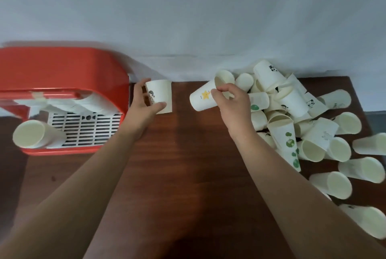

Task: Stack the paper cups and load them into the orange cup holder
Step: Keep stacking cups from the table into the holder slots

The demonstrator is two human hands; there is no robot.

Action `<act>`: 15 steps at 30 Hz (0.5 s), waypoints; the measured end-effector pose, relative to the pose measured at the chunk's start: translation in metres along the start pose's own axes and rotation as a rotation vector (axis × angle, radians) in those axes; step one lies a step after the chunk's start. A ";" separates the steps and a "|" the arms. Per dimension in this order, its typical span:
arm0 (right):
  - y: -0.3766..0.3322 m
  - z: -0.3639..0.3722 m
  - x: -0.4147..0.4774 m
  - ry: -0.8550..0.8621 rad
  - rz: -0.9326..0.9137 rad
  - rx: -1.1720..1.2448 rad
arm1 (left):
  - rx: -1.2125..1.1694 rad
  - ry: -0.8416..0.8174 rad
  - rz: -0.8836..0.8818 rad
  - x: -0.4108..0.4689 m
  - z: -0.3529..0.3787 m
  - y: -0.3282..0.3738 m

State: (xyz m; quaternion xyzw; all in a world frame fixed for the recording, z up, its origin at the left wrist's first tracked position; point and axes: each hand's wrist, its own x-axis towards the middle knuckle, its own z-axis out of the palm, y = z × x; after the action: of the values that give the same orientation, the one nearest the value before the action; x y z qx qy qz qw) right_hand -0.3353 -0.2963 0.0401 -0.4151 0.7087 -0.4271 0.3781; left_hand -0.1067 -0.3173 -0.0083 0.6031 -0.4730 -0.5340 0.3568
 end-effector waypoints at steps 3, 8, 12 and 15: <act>-0.019 0.016 -0.033 -0.183 0.042 0.020 | -0.047 -0.093 0.051 -0.036 -0.029 0.001; -0.042 0.064 -0.090 -0.372 0.008 -0.040 | -0.121 -0.094 0.001 -0.094 -0.078 -0.001; -0.059 0.113 -0.127 -0.455 0.015 -0.060 | -0.125 0.025 -0.011 -0.126 -0.138 -0.011; -0.074 0.152 -0.152 -0.491 0.022 -0.031 | -0.132 0.115 -0.008 -0.141 -0.194 -0.020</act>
State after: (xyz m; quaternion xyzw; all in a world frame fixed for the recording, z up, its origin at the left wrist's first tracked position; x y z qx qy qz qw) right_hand -0.1244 -0.2239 0.0830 -0.5045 0.6066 -0.2982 0.5371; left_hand 0.0898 -0.1913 0.0497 0.6096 -0.4131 -0.5301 0.4204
